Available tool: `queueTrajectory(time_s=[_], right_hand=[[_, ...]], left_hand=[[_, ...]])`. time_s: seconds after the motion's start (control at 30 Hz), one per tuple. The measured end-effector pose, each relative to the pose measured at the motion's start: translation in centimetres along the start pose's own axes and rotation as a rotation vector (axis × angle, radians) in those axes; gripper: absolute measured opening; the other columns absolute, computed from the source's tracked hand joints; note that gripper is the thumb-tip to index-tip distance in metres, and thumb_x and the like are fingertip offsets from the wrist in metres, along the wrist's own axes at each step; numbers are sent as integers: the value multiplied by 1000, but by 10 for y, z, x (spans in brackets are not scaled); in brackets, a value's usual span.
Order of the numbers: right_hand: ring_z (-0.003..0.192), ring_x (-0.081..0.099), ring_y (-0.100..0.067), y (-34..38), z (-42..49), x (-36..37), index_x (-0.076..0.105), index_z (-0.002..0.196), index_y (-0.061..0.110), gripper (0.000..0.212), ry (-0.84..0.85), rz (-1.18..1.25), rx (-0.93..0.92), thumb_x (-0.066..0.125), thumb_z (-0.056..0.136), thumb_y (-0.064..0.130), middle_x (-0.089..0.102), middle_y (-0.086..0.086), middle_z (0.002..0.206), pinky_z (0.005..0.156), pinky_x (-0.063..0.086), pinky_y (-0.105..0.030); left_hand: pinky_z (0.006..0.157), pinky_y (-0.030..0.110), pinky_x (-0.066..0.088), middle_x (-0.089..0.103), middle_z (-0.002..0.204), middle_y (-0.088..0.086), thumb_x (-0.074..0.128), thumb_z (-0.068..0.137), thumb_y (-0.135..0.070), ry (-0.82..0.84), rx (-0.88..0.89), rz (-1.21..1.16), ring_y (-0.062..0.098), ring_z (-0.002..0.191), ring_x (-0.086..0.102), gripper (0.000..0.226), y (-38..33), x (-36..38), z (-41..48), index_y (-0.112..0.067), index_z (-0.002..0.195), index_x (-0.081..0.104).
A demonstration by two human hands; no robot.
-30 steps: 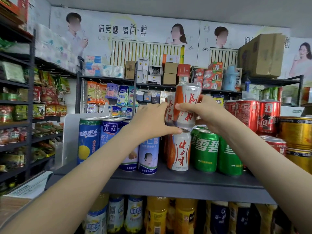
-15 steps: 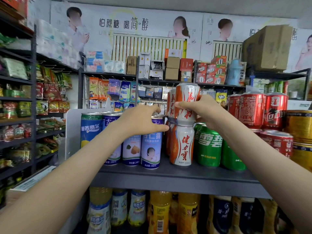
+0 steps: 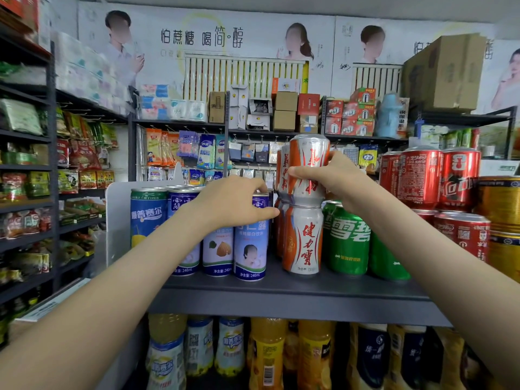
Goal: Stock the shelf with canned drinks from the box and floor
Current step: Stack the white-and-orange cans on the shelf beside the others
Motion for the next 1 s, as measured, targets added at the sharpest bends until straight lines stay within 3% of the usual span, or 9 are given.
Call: queueTrajectory(time_s=[0.13, 0.3, 0.5, 0.6, 0.7, 0.83, 0.93, 1.0], right_hand=[[74, 66, -10, 0, -2, 2, 55, 96, 21, 33, 31, -10, -17, 79, 74, 17, 68, 0, 89, 56, 50, -21], [88, 66, -16, -7, -1, 5, 50, 121, 15, 63, 32, -39, 15, 83, 67, 24, 67, -3, 105, 62, 50, -26], [81, 56, -6, -16, -5, 4, 40, 115, 18, 62, 11, -36, 12, 81, 70, 22, 58, 5, 96, 58, 41, -20], [90, 57, -10, -18, -7, 4, 36, 123, 17, 75, -10, -72, 3, 84, 66, 26, 58, 2, 106, 70, 46, -24], [102, 59, -18, -18, -9, 2, 30, 131, 15, 92, -60, -131, -23, 87, 61, 31, 57, -2, 116, 91, 50, -39], [105, 58, -19, -13, -15, 3, 21, 135, 17, 97, -102, -171, -94, 86, 63, 26, 55, -3, 117, 96, 49, -41], [114, 53, -23, -10, -21, 5, 16, 140, 21, 118, -169, -225, -121, 87, 47, 39, 49, -6, 126, 99, 46, -45], [121, 47, -26, -10, -26, 6, 13, 142, 24, 130, -224, -272, -138, 78, 33, 53, 44, -7, 130, 101, 43, -49]], left_hand=[[88, 42, 51, 63, 120, -4, 49, 79, -71, -4, 0, 13, 17, 111, 58, 62, 0, 0, 0, -30, 126, 51], [87, 40, 51, 63, 120, -4, 48, 79, -70, -25, 9, 23, 17, 109, 58, 60, -1, -1, -1, -31, 125, 51], [83, 32, 50, 64, 119, -8, 51, 82, -65, -91, 48, 8, 14, 106, 59, 55, -5, -6, -7, -30, 124, 53], [81, 31, 51, 66, 113, -8, 51, 82, -63, -129, 55, -6, 14, 103, 61, 51, -5, -9, -8, -31, 122, 53], [80, 32, 52, 68, 105, -7, 49, 84, -60, -187, 57, -30, 14, 99, 62, 45, -6, -13, -10, -30, 118, 56], [77, 29, 49, 68, 105, -6, 48, 87, -58, -236, 56, -31, 15, 96, 61, 44, -8, -16, -12, -28, 117, 57], [76, 28, 45, 68, 106, -5, 47, 88, -56, -252, 54, -23, 17, 97, 61, 42, -9, -15, -14, -28, 118, 57], [80, 30, 44, 66, 112, -4, 47, 89, -53, -276, 71, -14, 19, 103, 59, 43, -12, -16, -16, -26, 121, 56]])
Point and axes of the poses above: each hand's wrist, its own z-axis towards the middle knuckle, its own x-axis out of the palm, y = z × x, the point moved 8 cm from there along z, towards the middle knuckle
